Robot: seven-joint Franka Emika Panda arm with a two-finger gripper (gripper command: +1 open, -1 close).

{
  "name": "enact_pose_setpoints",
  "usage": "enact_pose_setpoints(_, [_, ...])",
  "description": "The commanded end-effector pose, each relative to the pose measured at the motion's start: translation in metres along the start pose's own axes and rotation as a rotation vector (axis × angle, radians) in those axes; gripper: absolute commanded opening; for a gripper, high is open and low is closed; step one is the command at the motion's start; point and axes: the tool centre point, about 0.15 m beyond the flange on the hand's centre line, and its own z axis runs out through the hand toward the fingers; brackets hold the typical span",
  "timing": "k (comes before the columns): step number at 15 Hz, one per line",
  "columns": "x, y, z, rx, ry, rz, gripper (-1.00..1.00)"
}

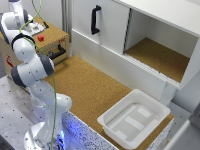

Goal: Turn on the green light lamp

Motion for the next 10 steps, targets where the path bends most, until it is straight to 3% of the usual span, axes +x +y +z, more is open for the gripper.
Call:
enact_pose_setpoints(1, [0.028,0.003,0.021,0.013,-0.101,0.039,-1.0])
enact_pose_setpoints(7, [0.035,-0.002,0.05,0.03,-0.125,0.047,-1.0])
enact_pose_setpoints(10, [0.029,-0.002,0.032,0.006,-0.103,0.056,-1.0])
